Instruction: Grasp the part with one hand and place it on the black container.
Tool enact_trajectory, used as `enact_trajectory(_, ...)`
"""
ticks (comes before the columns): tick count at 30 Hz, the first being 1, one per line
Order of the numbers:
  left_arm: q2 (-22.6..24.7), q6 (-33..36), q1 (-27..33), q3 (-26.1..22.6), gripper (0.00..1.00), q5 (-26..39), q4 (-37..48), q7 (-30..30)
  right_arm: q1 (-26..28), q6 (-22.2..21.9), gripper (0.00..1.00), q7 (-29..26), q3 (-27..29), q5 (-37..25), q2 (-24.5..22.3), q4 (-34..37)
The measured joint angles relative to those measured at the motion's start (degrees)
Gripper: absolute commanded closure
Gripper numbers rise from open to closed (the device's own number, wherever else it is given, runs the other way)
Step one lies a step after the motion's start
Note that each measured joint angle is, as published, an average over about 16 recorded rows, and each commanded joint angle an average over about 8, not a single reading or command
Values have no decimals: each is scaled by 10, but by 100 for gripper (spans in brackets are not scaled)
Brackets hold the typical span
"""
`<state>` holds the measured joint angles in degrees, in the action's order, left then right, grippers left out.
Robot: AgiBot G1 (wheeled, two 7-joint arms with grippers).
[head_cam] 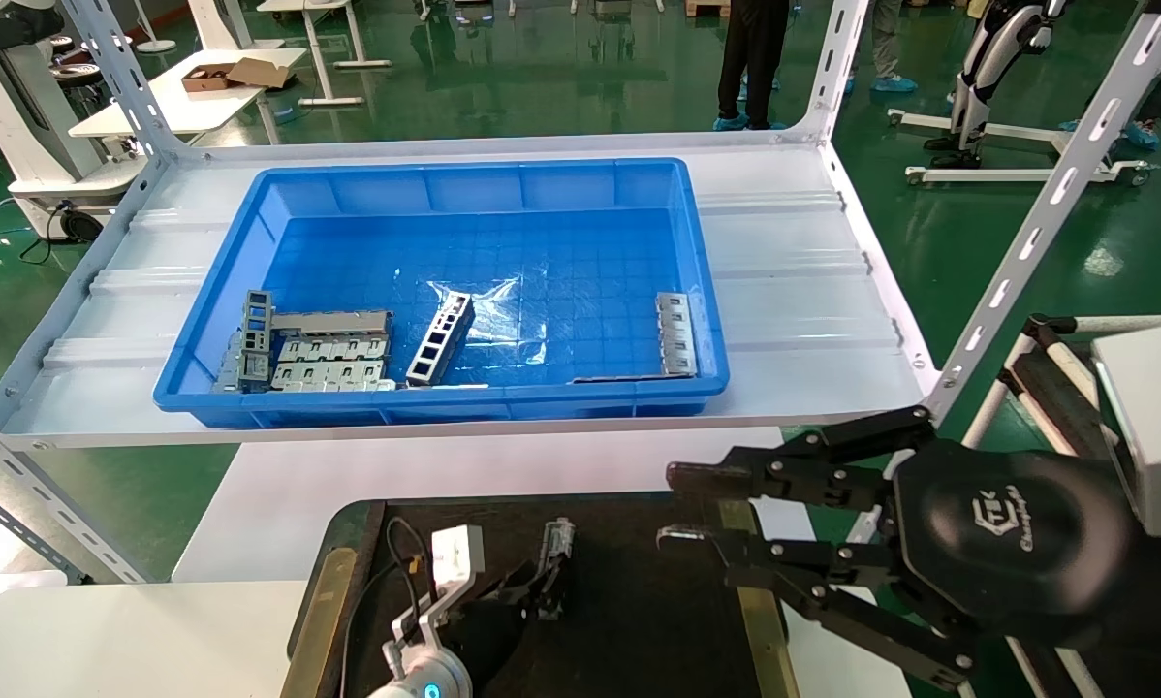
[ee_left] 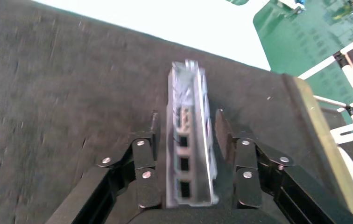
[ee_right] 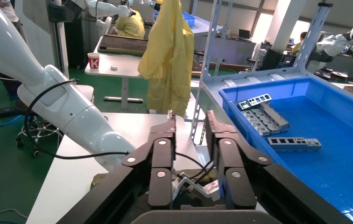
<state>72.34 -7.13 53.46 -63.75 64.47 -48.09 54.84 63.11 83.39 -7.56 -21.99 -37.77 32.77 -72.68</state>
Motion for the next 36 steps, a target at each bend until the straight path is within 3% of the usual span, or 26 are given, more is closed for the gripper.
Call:
enact_trajectory(8, -67, 16, 17, -31, 0, -8, -83, -29, 0, 0, 0, 0, 0, 0, 0, 0)
enact_trajectory(19, -208, 90, 32, -49, 0, 13, -234, -70, 0, 0, 0, 0, 0, 0, 0, 0)
enact_trajectory(28, -296, 209, 38, -13, 0, 3, -287, -134, 0, 0, 0, 0, 0, 0, 0, 0)
enact_trajectory(36, -340, 337, 34, 54, 0, -61, -287, -236, 0, 0, 0, 0, 0, 0, 0, 0)
